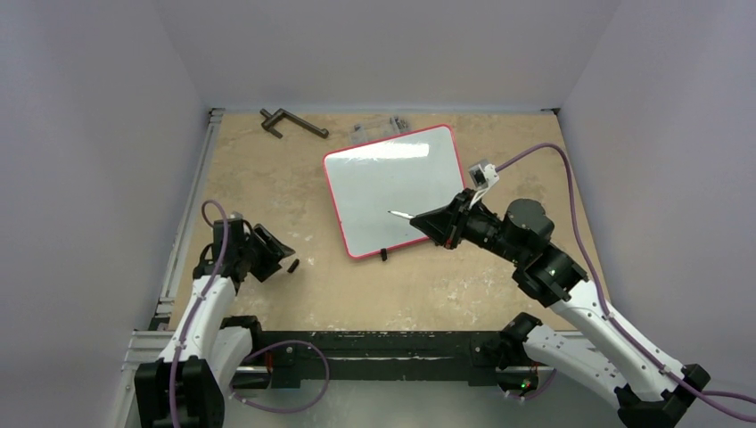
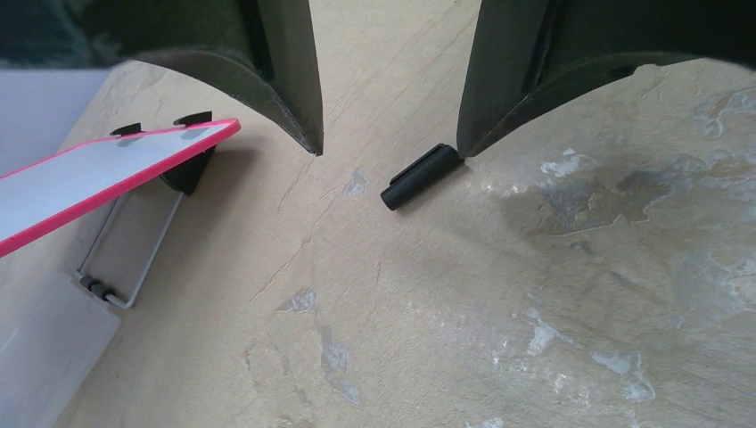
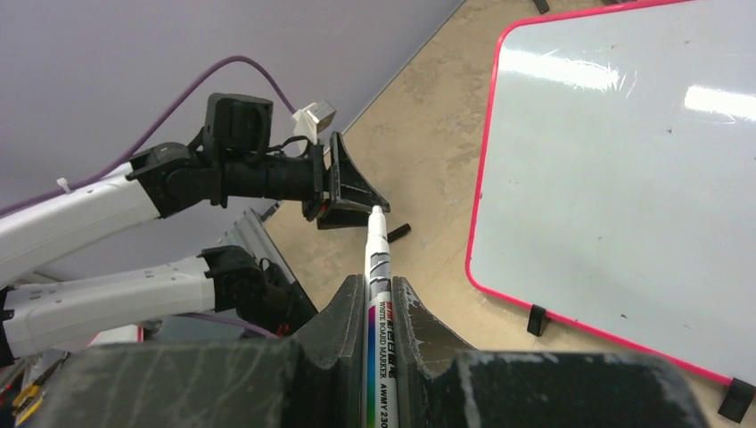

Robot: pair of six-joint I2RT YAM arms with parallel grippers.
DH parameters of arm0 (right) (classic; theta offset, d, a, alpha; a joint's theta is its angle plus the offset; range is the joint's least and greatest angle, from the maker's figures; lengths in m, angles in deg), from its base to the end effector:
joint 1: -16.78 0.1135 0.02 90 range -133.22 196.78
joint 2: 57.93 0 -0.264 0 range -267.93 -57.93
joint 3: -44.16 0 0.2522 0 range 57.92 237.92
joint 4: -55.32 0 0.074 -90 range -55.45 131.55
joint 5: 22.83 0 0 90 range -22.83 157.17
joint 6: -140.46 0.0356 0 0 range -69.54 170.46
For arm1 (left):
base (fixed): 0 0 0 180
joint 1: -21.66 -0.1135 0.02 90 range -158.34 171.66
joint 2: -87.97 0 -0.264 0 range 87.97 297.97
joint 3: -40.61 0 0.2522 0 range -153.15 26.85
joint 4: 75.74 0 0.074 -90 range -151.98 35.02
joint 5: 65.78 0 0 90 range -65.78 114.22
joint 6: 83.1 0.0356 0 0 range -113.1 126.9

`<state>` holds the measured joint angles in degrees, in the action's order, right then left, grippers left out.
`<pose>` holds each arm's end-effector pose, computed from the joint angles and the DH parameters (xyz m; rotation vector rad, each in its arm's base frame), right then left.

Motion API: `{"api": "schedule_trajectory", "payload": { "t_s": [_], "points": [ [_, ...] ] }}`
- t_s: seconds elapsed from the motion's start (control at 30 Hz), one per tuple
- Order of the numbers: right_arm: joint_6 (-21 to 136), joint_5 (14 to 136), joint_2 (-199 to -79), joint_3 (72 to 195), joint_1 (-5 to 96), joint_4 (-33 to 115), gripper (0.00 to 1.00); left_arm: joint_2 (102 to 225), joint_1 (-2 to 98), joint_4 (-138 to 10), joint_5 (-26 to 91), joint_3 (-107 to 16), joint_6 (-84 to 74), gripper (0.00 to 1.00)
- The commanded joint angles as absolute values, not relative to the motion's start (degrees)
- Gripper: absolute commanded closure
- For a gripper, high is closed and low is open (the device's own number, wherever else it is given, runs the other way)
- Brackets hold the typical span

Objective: Write a sentence on the whiteboard
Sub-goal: Place the pen cap at the center of the board.

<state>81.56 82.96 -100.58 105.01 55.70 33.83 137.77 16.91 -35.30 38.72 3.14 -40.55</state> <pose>0.1289 0.1165 0.3649 -0.3463 1.7224 1.1415 0.1618 0.0045 0.1749 -1.0268 2.3452 -0.6167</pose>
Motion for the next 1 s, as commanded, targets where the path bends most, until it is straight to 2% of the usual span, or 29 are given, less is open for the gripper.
{"api": "schedule_trajectory", "payload": {
  "t_s": [0.0, 0.37, 0.77, 0.97],
  "points": [
    [79.71, 80.92, -99.27, 104.6, 55.45, 32.94, 1.0, 135.94, 16.57, -32.21, 38.04, -1.78, -38.16, 0.44],
    [78.0, 82.05, -99.23, 104.34, 55.44, 31.95, 1.0, 139.58, 16.63, -27.57, 39.84, -22.99, -26.0, 0.4],
    [75.49, 82.46, -100.52, 105.34, 55.45, 29.53, 1.0, 160.31, 17.69, -27.77, 51.61, -46.42, -16.8, 0.4],
    [75.47, 81.32, -99.89, 104.9, 55.42, 28.68, 1.0, 172.4, 21.83, -26.13, 55.6, -58.05, -11.45, 0.41]
  ]
}}
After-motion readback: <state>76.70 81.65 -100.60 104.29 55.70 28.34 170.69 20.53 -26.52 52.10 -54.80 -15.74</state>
